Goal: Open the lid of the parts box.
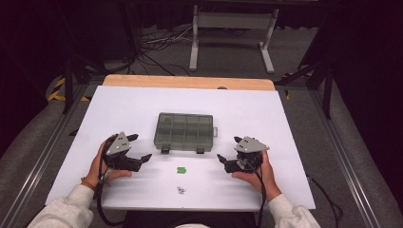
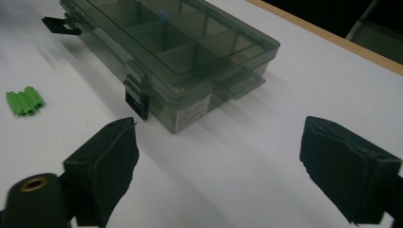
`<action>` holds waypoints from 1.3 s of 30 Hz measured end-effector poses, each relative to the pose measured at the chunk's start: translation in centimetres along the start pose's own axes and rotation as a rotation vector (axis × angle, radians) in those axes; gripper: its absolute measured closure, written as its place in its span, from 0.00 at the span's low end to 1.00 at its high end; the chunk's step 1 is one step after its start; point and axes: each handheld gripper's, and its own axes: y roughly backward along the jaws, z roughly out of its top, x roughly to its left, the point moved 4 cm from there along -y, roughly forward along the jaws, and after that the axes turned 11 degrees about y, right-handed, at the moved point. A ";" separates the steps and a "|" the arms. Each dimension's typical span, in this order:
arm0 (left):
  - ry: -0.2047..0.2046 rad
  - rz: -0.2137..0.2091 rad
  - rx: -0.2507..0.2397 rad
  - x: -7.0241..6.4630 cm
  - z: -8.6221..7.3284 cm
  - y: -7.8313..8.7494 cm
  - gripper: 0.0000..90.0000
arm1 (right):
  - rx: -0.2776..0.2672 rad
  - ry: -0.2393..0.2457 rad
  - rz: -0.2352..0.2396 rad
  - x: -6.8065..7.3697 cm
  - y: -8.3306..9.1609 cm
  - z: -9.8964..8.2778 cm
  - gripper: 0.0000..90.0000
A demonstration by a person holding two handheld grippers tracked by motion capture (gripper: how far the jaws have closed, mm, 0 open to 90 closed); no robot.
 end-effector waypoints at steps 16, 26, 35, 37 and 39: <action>-0.010 -0.009 0.084 0.1 0.8 -3.3 0.21 | 0.079 0.044 0.128 1.4 -3.9 2.0 0.32; 0.013 -0.020 0.126 0.3 0.5 -3.8 0.32 | 0.084 0.021 0.158 1.3 -4.1 1.7 0.49; 0.029 -0.029 0.156 0.2 0.4 -4.1 0.44 | 0.096 0.001 0.157 1.1 -4.3 1.4 0.54; 0.028 -0.032 0.162 0.2 0.4 -4.3 0.48 | 0.092 -0.004 0.158 1.1 -4.4 1.4 0.56; 0.029 -0.036 0.164 0.1 0.5 -4.3 0.50 | 0.093 -0.004 0.158 1.0 -4.4 1.4 0.56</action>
